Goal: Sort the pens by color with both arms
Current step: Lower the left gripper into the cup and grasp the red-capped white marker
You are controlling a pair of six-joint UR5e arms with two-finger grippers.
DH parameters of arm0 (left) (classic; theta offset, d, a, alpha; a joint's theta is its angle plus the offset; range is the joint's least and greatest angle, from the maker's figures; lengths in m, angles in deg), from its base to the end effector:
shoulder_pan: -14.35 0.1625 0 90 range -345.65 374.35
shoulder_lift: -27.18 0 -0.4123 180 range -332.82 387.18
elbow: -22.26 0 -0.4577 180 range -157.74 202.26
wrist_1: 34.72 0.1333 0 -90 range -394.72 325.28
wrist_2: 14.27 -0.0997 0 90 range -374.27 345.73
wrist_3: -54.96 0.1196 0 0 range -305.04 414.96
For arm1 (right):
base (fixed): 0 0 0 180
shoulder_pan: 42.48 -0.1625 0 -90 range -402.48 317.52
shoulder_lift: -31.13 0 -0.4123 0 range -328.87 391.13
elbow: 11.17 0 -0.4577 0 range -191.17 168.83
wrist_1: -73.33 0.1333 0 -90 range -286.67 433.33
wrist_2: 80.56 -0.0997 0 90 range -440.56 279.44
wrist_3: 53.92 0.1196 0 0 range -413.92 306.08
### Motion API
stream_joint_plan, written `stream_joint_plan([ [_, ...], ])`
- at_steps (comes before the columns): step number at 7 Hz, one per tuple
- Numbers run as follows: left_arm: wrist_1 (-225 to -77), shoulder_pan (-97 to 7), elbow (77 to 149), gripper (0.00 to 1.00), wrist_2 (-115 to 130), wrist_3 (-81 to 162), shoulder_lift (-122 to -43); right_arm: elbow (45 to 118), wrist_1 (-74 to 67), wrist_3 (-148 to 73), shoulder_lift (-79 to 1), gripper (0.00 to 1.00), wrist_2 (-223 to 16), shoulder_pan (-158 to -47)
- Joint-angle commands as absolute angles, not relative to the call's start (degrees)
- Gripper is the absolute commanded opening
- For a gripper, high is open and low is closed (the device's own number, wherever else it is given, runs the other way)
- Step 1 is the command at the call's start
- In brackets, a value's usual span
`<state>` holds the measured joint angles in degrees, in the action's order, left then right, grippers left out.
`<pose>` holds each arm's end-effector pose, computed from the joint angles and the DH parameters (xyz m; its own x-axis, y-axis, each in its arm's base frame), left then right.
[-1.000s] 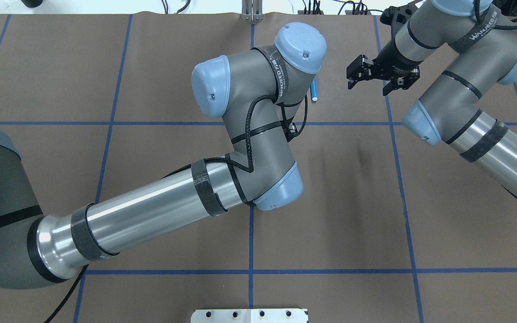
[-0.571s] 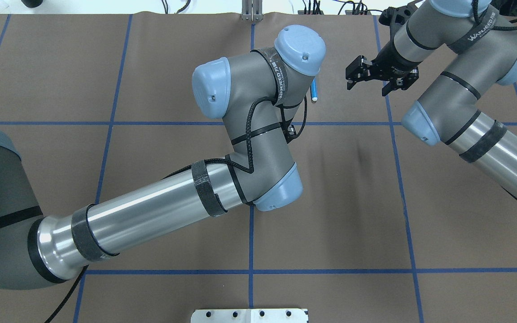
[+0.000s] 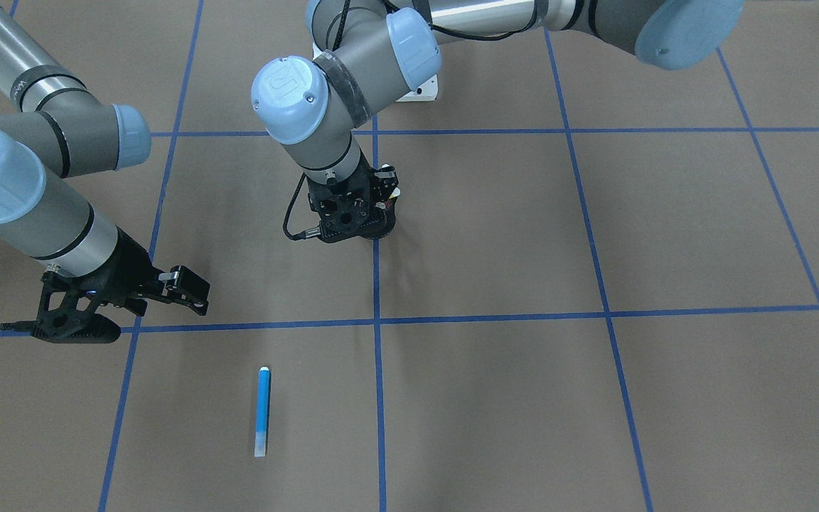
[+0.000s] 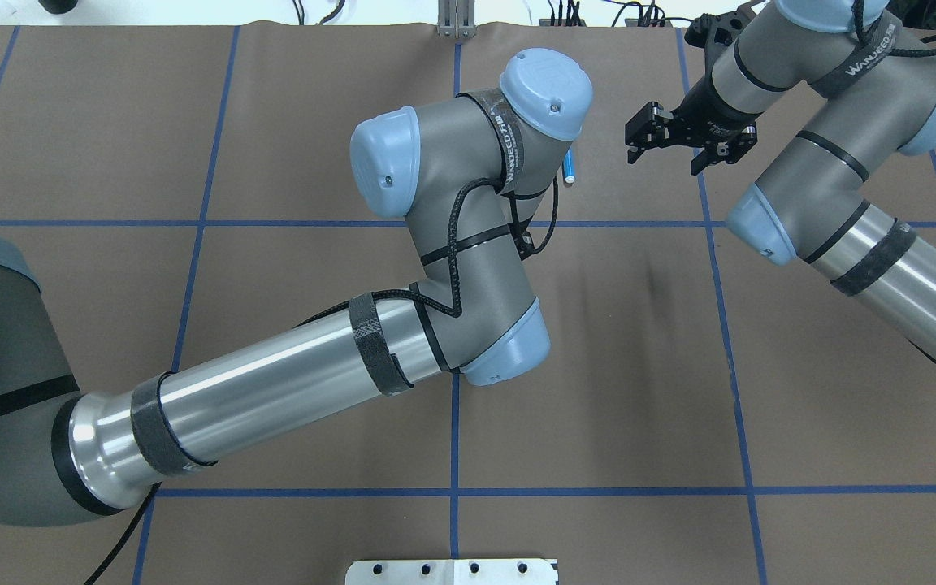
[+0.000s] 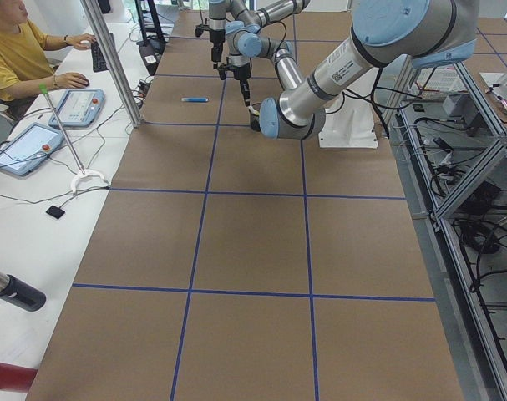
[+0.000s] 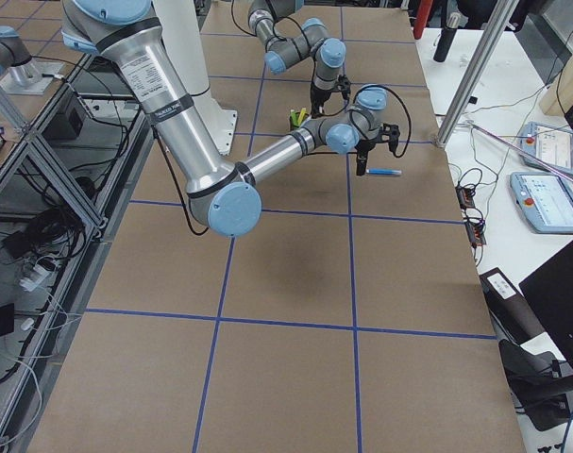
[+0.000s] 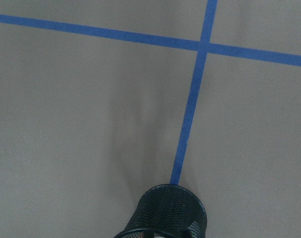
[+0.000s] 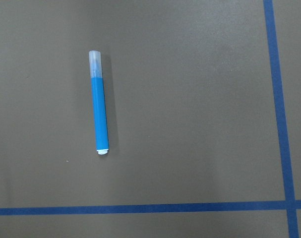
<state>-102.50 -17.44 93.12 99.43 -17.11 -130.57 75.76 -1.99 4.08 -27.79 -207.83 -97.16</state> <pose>0.6540 -0.5056 0.0290 0.8262 -0.1804 -0.5337 0.0801 0.9753 -0.2057 -0.3867 -0.6510 0.3030 0.5787 0.0873 0.8109 -0.1241 0.9921 -0.0182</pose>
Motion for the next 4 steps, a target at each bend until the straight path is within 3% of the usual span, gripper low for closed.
stream_joint_plan([
  [1,-102.3,-17.5,94.1,0.11,99.4,-17.2,-130.7,76.0,-2.0,4.1,-27.8,0.99,-207.8,-97.2],
  [4,-99.2,-17.7,103.2,0.02,96.7,-17.3,-130.1,76.3,-1.9,4.1,-27.7,0.99,-207.7,-97.3],
])
